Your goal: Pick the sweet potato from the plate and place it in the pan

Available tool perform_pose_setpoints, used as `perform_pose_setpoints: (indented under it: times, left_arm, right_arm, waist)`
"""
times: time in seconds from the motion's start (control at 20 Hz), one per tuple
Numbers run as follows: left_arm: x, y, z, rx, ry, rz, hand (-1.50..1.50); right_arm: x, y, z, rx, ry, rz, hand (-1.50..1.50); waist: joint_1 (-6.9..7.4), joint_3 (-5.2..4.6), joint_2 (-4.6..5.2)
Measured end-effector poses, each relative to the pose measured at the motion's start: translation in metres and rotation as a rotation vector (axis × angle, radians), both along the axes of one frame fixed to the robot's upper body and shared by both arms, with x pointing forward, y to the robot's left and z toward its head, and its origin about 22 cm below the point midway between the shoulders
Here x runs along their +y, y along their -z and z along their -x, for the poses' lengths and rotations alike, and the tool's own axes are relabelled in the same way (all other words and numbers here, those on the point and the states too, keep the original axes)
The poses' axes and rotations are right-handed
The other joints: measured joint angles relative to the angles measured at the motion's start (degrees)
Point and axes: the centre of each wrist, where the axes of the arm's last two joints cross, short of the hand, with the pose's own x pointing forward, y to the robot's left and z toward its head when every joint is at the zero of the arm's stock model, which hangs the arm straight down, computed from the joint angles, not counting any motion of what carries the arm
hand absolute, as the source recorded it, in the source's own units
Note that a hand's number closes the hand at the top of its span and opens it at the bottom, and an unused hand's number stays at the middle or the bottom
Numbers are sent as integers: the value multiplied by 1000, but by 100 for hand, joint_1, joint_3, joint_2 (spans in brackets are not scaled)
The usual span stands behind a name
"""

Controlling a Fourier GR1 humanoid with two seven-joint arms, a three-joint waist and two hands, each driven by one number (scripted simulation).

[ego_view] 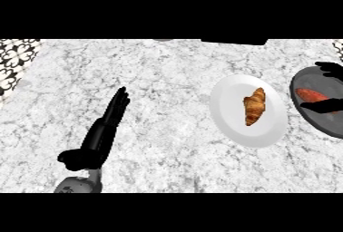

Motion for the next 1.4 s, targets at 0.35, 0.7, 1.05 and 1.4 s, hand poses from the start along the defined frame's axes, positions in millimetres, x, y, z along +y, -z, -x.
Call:
perform_pose_setpoints:
  times: [0.35, 0.7, 1.05, 1.4]
  left_arm:
    - [4, -1, -1, 0, -13, 2, 0]
    - [6, 0, -1, 2, -34, 2, 0]
    - [8, 4, 3, 5, -46, -3, 0]
    - [9, 3, 5, 11, -53, -3, 0]
  right_arm:
    - [-3, -6, -2, -175, -4, -214, -150]
    - [-49, -18, 28, -212, -9, -433, -150]
    - [-88, -19, 67, -157, -77, -557, -150]
    - [-107, -18, 92, -121, -88, -528, -150]
  waist:
    - [-96, 6, -21]
    - [-206, 2, -54]
    - [-263, 7, -71]
    - [-310, 14, -95]
